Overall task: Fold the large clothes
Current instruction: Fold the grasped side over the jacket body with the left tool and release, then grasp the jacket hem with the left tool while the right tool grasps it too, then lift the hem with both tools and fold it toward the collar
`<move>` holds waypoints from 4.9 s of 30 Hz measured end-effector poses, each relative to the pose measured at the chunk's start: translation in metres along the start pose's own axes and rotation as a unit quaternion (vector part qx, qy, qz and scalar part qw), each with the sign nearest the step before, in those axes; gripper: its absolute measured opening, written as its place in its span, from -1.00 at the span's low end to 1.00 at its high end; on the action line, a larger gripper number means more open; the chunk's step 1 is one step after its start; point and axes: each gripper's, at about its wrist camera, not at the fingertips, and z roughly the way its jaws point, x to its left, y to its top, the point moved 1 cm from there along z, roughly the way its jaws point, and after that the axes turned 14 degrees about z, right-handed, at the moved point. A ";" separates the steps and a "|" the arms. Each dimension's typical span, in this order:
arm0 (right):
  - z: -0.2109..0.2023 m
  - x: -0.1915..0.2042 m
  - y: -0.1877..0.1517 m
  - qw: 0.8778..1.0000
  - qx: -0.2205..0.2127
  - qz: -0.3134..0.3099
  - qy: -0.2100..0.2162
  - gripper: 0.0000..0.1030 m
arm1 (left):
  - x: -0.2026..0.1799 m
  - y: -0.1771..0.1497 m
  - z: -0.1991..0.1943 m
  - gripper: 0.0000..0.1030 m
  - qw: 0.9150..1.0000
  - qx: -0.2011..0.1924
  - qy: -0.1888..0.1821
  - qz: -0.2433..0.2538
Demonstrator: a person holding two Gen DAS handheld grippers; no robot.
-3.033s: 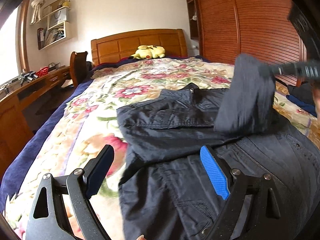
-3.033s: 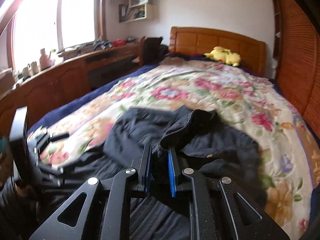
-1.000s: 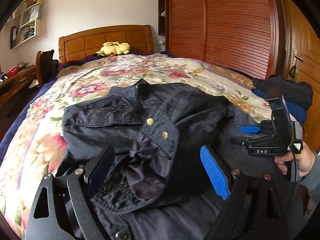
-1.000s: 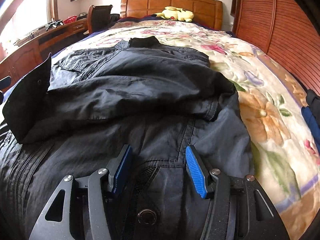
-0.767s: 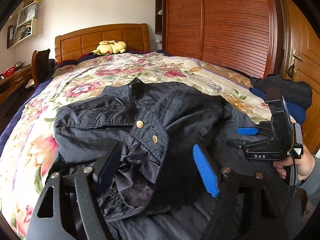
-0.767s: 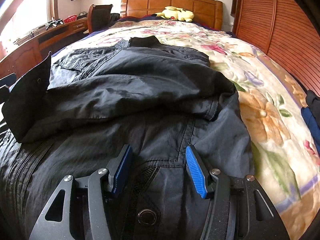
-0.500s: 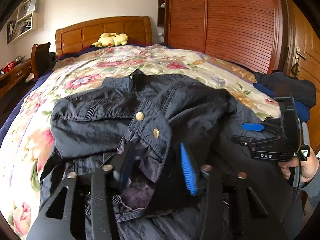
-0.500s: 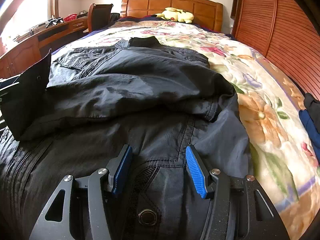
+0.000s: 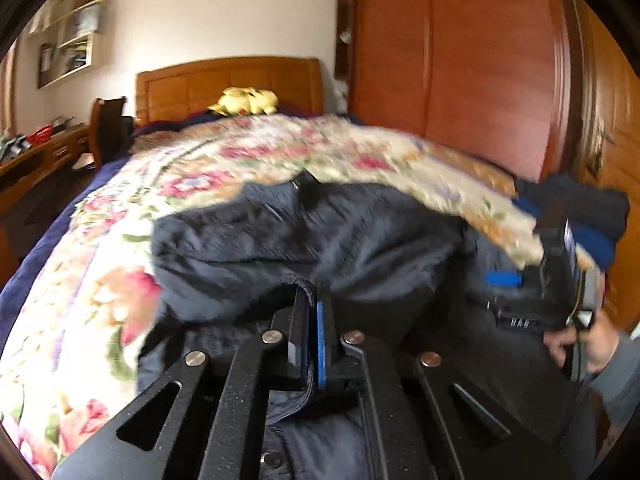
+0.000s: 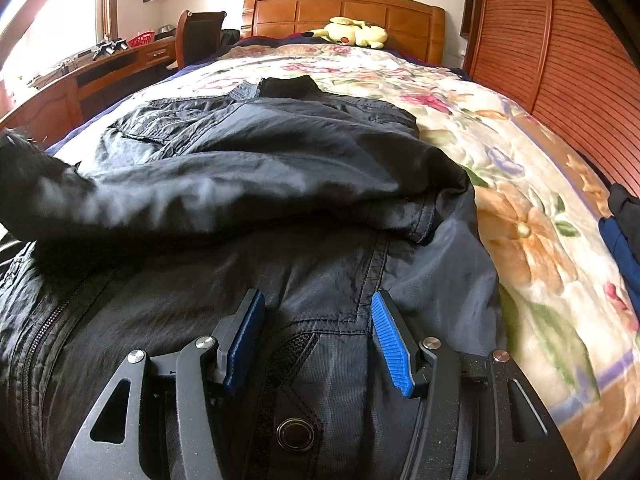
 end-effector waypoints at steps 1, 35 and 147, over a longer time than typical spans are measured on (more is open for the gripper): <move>0.000 0.000 0.000 1.000 0.000 0.001 0.001 0.12 | 0.005 0.000 -0.007 -0.94 1.000 -0.005 0.005 -0.004; -0.093 -0.022 -0.040 1.000 -0.025 0.002 0.007 0.12 | -0.018 -0.092 -0.077 -0.90 0.998 0.057 0.039 -0.014; -0.118 -0.033 0.045 0.988 -0.106 0.007 0.109 -0.91 | 0.099 -0.031 -0.058 -0.92 0.997 -0.025 0.076 -0.019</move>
